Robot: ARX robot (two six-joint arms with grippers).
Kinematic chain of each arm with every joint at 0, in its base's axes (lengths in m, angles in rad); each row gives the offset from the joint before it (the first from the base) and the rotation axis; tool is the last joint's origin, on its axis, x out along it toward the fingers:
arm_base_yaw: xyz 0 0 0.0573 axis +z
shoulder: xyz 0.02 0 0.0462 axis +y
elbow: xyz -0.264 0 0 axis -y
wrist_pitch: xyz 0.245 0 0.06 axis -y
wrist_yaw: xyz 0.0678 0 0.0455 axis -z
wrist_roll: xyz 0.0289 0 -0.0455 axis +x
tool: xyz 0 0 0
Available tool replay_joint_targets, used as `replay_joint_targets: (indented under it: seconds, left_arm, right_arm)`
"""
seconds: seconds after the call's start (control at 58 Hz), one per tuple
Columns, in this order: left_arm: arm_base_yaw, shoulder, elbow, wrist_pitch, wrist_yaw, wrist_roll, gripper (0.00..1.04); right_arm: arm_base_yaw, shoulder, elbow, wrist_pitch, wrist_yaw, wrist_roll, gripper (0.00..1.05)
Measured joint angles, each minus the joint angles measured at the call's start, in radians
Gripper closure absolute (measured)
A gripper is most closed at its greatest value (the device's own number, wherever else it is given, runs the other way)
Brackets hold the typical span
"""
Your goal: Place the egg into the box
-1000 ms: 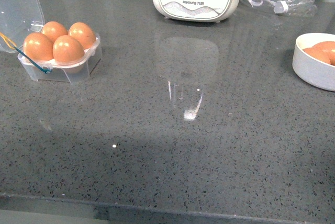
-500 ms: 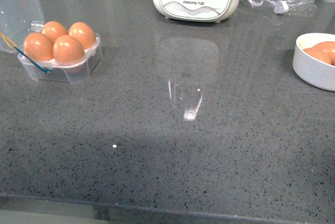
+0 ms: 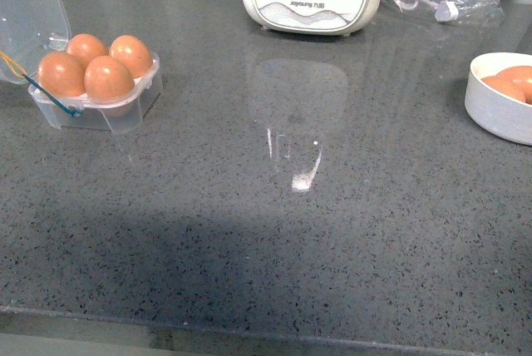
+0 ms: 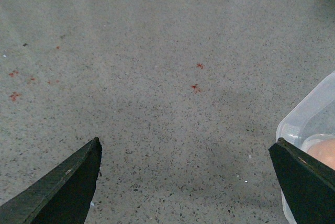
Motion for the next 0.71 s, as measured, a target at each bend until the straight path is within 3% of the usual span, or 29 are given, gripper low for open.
replay_joint_targets:
  seconds: [0.259,0.707]
  left_arm:
    - [-0.077,0.04,0.023,-0.004,-0.03,-0.009,0.07]
    - [-0.317,-0.085,-0.015,-0.071,-0.061,-0.042,0.07]
  right_arm:
    - [0.0,0.0,0.0,0.0,0.0,0.0,0.07]
    - [0.0,0.0,0.0,0.0,0.0,0.0,0.07]
